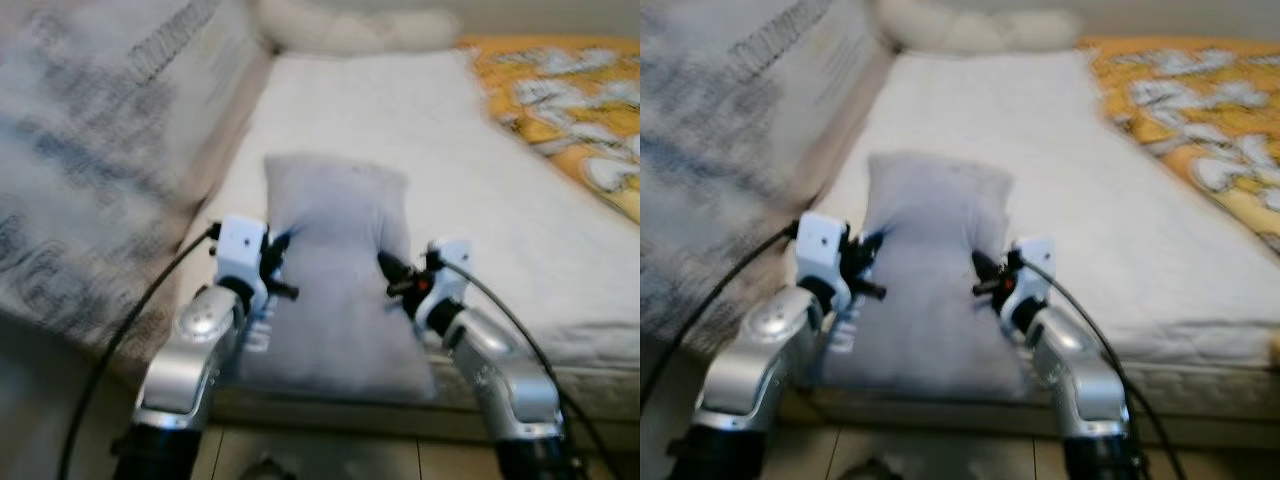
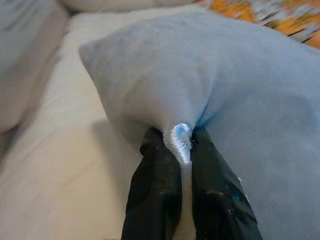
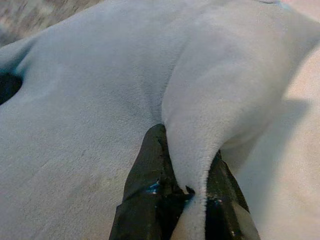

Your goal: Clean up the room

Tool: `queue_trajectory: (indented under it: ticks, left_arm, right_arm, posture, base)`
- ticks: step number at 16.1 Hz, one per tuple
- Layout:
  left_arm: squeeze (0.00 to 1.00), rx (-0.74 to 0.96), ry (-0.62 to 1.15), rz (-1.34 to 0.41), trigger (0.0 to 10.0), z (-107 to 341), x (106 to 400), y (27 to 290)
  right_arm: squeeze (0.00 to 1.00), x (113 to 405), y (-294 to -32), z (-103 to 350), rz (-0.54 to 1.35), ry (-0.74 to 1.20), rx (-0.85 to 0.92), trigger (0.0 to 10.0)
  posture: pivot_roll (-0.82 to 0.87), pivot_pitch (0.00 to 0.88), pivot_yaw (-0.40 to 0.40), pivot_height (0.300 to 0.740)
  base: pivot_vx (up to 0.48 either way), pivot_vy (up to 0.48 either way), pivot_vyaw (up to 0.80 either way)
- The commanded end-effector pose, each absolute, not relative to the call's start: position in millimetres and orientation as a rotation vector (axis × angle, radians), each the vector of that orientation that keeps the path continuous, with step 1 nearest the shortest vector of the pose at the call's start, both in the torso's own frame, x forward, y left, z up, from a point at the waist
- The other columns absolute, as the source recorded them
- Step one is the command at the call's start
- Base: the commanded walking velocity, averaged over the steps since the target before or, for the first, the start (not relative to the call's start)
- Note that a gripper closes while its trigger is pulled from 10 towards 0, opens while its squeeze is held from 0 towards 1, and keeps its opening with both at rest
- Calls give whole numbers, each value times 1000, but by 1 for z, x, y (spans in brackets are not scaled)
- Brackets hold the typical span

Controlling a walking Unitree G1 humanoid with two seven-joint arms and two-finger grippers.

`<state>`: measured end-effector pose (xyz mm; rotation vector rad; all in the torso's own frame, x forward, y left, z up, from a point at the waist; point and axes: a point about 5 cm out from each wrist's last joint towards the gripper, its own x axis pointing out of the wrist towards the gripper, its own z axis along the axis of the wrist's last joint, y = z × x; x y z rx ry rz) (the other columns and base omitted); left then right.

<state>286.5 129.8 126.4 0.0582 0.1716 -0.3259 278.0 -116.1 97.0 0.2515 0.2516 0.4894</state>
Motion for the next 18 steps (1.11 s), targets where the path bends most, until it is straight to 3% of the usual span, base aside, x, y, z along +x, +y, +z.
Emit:
queue_trajectory:
  ticks: [1, 9, 18]
  left_arm:
    - [0, 67, 143, -307, 10000, 133, 288, 132]
    - [0, 68, 143, -303, 10000, 133, 288, 133]
    - [0, 56, 106, -273, 10000, 140, 293, 136]
  right_arm:
    - [0, 280, -118, 103, 486, 224, 239, 10000]
    - [0, 280, -118, 102, 484, 223, 234, 10000]
    - [0, 285, -118, 105, 482, 205, 220, 10000]
  posture:
    - [51, 0, 33, 740]
    - [50, 0, 40, 740]
    - [52, 0, 43, 740]
  base:
    - [0, 281, 0]
    - [0, 286, 0]
    - [0, 0, 0]
